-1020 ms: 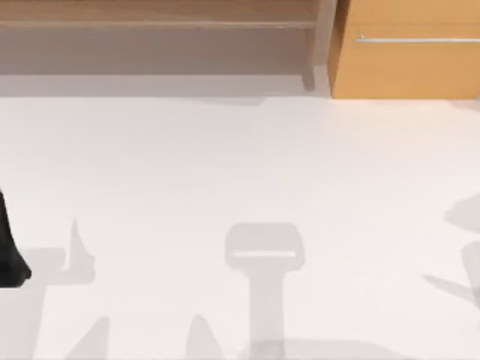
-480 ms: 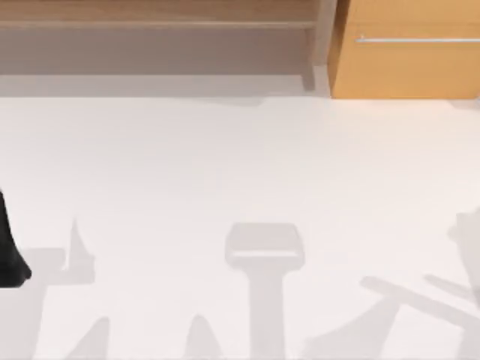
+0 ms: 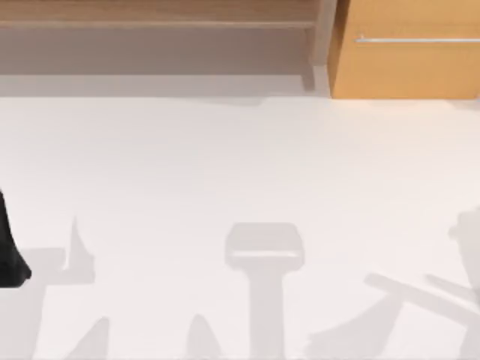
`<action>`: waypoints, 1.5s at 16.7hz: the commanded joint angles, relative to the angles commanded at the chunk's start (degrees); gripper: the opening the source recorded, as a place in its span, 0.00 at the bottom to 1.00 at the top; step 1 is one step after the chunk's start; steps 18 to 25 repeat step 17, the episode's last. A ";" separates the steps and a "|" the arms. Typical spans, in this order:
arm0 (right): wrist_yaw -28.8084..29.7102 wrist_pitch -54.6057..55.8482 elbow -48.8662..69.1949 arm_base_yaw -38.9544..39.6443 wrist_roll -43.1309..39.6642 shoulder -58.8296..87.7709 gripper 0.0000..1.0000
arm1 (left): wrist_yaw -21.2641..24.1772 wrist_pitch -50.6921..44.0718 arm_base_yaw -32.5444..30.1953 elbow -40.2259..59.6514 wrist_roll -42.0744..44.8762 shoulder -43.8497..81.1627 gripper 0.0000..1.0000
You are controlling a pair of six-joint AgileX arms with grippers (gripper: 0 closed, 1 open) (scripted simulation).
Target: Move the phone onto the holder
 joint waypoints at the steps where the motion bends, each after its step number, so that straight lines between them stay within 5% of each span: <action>1: 0.00 0.00 0.00 0.00 0.00 0.00 0.23 | 0.00 0.00 0.00 0.00 0.00 0.00 1.00; 11: 0.00 0.00 0.00 0.00 0.00 0.00 0.98 | 0.00 0.00 0.00 0.00 0.00 0.00 1.00; 25: 0.00 0.00 0.00 0.00 0.00 0.00 1.00 | 0.00 0.00 0.00 0.00 0.00 0.00 1.00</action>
